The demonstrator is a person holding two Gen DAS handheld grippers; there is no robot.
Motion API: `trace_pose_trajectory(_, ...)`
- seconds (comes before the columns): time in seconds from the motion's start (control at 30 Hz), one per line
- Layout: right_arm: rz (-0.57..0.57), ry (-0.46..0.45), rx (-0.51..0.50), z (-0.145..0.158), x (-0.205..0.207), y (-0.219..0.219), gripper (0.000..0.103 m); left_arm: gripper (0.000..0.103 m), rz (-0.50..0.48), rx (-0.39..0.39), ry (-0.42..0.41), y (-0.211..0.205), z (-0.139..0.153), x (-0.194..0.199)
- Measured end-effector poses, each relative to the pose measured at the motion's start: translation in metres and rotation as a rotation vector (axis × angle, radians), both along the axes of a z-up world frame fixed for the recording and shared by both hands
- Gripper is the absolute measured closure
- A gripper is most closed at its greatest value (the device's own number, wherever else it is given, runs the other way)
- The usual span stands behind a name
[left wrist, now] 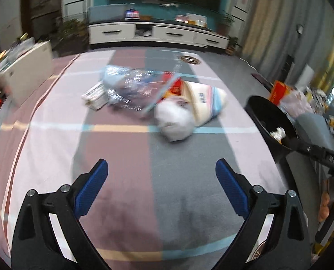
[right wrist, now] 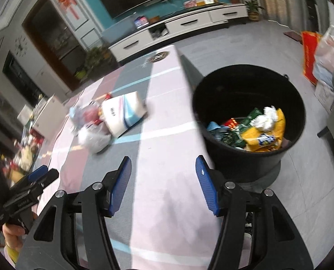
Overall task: Collect trash
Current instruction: 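Move both tools back toward the trash on the table, then grasp the white plastic bag with the left tool while the right grasps the white paper bucket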
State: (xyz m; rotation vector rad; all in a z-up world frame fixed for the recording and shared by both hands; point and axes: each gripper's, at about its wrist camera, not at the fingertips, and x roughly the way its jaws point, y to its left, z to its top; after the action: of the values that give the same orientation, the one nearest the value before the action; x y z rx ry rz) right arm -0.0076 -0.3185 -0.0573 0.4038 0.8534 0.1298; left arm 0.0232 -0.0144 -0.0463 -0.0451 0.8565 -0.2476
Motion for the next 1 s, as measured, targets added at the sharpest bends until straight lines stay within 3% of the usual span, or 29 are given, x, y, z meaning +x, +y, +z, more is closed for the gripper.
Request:
trace_pose_trajectory(0.27,0.074,0.023,-0.053,0.002,0.013,0.041,0.039,0.007,0.034,-0.104,0.020,0.036,-0.012,-0.004)
trace_pose_trajectory(0.47,0.096,0.042,-0.064,-0.003,0.028,0.060,0.039,0.007,0.006,-0.174,0.025,0.022,-0.016,0.012)
trace_pose_trajectory(0.7,0.066,0.061,-0.071,-0.012,0.033,0.051,0.039,0.008,-0.017,-0.211,0.014,-0.013,-0.022,0.056)
trace_pose_trajectory(0.9,0.033,0.086,-0.049,-0.022,0.041,0.037,0.037,0.024,-0.009,-0.167,0.037,-0.037,-0.038,0.092)
trace_pose_trajectory(0.97,0.029,0.089,-0.049,-0.025,0.045,0.035,0.033,0.037,-0.007,-0.141,0.042,-0.041,-0.042,0.099)
trace_pose_trajectory(1.0,0.027,0.087,-0.053,-0.026,0.047,0.035,0.032,0.052,-0.012,-0.137,0.044,-0.042,-0.044,0.100)
